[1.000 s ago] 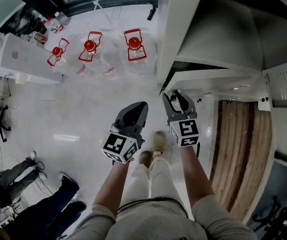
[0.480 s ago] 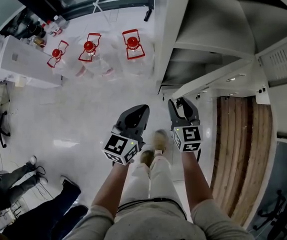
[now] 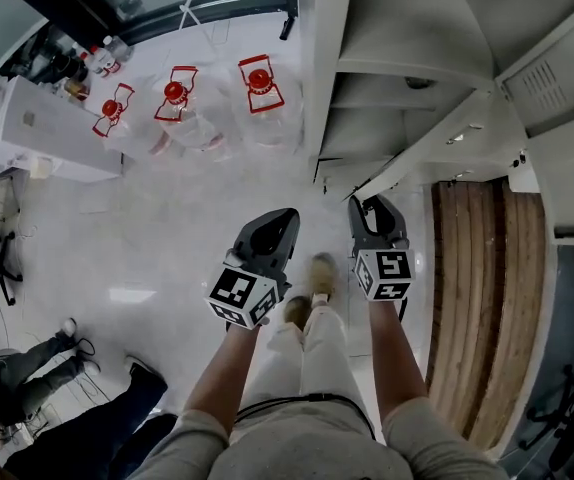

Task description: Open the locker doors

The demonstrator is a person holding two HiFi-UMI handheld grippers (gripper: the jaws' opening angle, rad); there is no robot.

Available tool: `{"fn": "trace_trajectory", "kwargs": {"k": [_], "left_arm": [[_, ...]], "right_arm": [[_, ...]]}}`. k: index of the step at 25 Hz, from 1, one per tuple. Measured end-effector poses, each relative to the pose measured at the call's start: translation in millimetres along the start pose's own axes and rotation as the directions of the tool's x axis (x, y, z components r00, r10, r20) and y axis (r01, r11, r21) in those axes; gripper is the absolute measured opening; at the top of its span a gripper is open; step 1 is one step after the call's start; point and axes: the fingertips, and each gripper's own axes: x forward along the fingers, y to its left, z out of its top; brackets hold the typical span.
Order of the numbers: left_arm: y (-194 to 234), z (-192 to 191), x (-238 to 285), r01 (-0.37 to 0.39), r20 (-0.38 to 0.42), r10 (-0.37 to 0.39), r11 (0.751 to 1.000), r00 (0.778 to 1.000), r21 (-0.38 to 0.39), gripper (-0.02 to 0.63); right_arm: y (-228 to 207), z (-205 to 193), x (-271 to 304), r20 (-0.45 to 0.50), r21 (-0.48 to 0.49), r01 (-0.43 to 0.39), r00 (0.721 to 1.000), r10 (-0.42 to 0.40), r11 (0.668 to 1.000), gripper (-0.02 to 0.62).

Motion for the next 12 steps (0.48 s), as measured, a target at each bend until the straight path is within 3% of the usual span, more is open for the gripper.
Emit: {"fn": "trace_trajectory", "kwargs": {"k": [12], "left_arm": [[-17.4,-2.4,-21.4,0.022,0.003,-0.022,0.999,1.000,0.023,-0.002]], "right_arm": [[-12.3,-9.6,-31.6,0.008,0.017,0.065,0.998,-0.065,0.998,0.137]]}}
